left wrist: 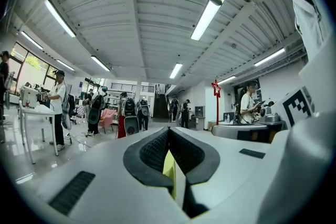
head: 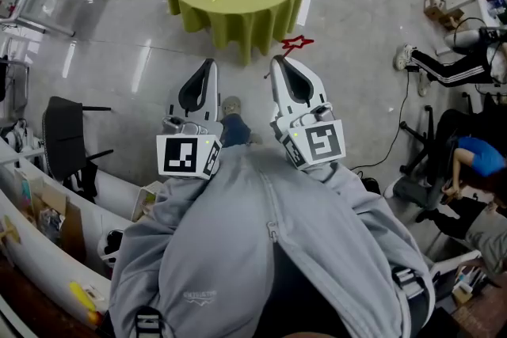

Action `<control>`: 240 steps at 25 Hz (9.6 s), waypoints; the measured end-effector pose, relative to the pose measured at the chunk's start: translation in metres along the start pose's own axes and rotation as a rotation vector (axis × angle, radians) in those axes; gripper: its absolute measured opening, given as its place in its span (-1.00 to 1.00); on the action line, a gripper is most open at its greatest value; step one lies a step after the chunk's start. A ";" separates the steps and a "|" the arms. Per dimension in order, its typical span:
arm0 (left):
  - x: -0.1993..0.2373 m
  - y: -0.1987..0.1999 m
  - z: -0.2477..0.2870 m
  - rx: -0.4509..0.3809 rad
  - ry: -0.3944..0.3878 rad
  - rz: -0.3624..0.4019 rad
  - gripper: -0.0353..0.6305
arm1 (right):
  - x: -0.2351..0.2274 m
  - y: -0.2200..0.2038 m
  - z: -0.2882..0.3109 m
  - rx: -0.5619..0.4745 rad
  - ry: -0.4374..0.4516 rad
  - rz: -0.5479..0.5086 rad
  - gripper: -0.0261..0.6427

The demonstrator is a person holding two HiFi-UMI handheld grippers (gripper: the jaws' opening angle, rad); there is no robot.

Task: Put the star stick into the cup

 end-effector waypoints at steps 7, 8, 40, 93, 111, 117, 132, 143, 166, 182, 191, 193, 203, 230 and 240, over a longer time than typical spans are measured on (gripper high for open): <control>0.044 -0.007 0.049 0.007 -0.039 -0.022 -0.84 | -0.012 -0.003 0.059 0.011 -0.027 -0.022 -0.82; 0.052 -0.007 0.057 0.007 -0.045 -0.023 -0.84 | -0.014 -0.003 0.071 0.010 -0.031 -0.023 -0.83; 0.194 -0.005 0.191 0.016 -0.162 -0.061 -0.84 | -0.034 0.010 0.262 -0.015 -0.091 -0.053 -0.82; 0.305 -0.011 0.464 0.072 0.030 -0.079 -0.84 | -0.196 0.004 0.547 0.059 0.169 -0.038 -0.82; 0.342 -0.014 0.501 0.093 -0.023 -0.066 -0.84 | -0.198 -0.002 0.597 0.061 0.147 -0.033 -0.82; 0.358 -0.036 0.510 0.105 -0.021 -0.089 -0.84 | -0.204 -0.019 0.620 0.068 0.144 -0.033 -0.82; 0.388 -0.105 0.537 0.142 -0.044 -0.074 -0.84 | -0.211 -0.087 0.664 0.099 0.167 -0.019 -0.82; 0.394 -0.169 0.565 0.203 -0.068 -0.059 -0.84 | -0.244 -0.156 0.688 0.147 0.132 -0.007 -0.82; 0.398 -0.211 0.572 0.237 -0.052 -0.135 -0.84 | -0.240 -0.207 0.700 0.248 0.135 0.076 -0.82; 0.401 -0.214 0.571 0.242 -0.043 -0.140 -0.84 | -0.239 -0.233 0.705 0.378 0.113 0.112 -0.82; 0.404 -0.215 0.570 0.247 -0.036 -0.135 -0.84 | -0.240 -0.237 0.705 0.393 0.090 0.108 -0.81; 0.403 -0.215 0.570 0.248 -0.035 -0.134 -0.84 | -0.241 -0.238 0.703 0.392 0.085 0.103 -0.81; 0.402 -0.207 0.564 0.246 -0.031 -0.119 -0.84 | -0.241 -0.232 0.692 0.406 0.041 0.080 -0.81; 0.363 -0.081 0.515 0.181 0.018 -0.114 -0.84 | -0.240 -0.076 0.610 0.306 -0.081 -0.022 -0.83; 0.340 -0.018 0.493 0.090 -0.009 -0.090 -0.84 | -0.217 0.008 0.573 0.142 -0.050 -0.093 -0.83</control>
Point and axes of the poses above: the fingertips, and each gripper's own axes: z forward along the fingers, x to its left, y out of its top, the point moved 4 cm from there along -z, backward along the fingers, and after that the axes turned 5 degrees about -y, right-handed, at the moved point
